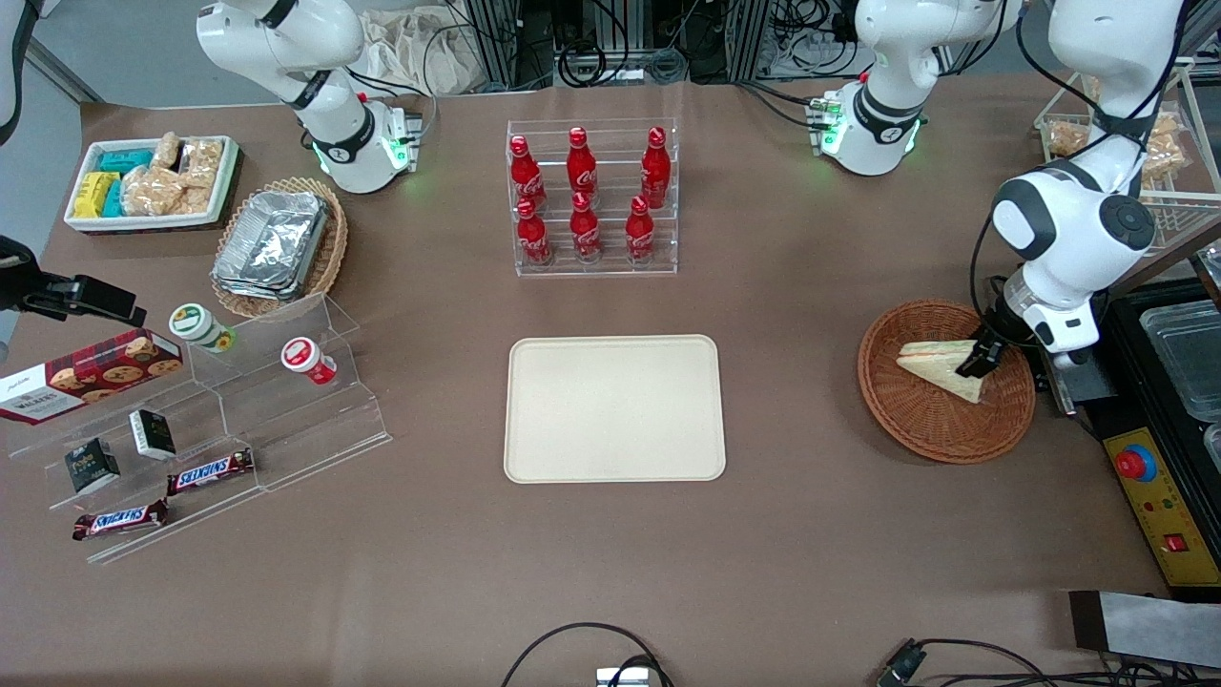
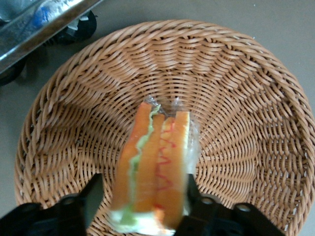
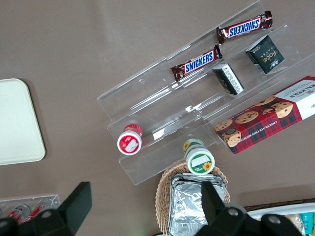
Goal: Place sandwich from basket to tray
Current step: 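Lower the open left gripper around the wrapped sandwich and close it, then lift the sandwich out of the basket with the left gripper, then carry the sandwich with the left gripper over the cream tray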
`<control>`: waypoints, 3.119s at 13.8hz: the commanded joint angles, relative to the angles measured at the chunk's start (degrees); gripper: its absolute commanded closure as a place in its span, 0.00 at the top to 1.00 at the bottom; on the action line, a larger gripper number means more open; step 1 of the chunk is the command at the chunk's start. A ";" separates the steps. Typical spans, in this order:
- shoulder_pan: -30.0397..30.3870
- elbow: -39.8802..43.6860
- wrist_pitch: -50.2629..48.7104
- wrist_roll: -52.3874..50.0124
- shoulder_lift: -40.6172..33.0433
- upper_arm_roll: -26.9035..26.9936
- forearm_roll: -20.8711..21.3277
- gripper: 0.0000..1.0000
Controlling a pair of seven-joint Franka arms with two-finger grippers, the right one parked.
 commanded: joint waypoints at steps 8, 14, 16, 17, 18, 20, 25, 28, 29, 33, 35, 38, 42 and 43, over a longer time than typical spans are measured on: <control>-1.11 0.14 -2.94 0.67 -4.60 -0.29 0.07 0.11; -1.10 1.64 -15.07 3.75 -13.66 -3.18 2.70 0.12; -1.10 3.30 -20.50 3.66 -15.50 -4.85 6.82 0.12; -1.10 4.53 -23.14 3.75 -16.30 -6.25 8.41 0.12; -1.10 5.93 -25.52 3.75 -16.83 -7.57 9.29 0.12; -1.10 8.66 -31.23 3.84 -17.35 -10.73 11.14 0.12; -1.10 9.64 -33.28 3.84 -19.29 -18.47 12.64 0.14; -1.10 11.21 -34.67 3.40 -19.12 -23.39 15.37 0.14; -1.19 12.26 -35.20 3.22 -18.68 -24.62 15.37 0.13; -1.28 13.59 -35.48 3.48 -17.45 -31.30 15.37 0.13; -1.28 14.90 -35.30 3.31 -15.70 -34.46 15.45 0.13; -1.28 18.94 -35.30 2.78 -11.66 -37.98 15.46 0.13; -1.37 23.34 -35.12 -1.68 -4.55 -42.46 21.94 0.14; -1.37 25.26 -35.12 -4.14 -1.57 -43.61 23.79 0.15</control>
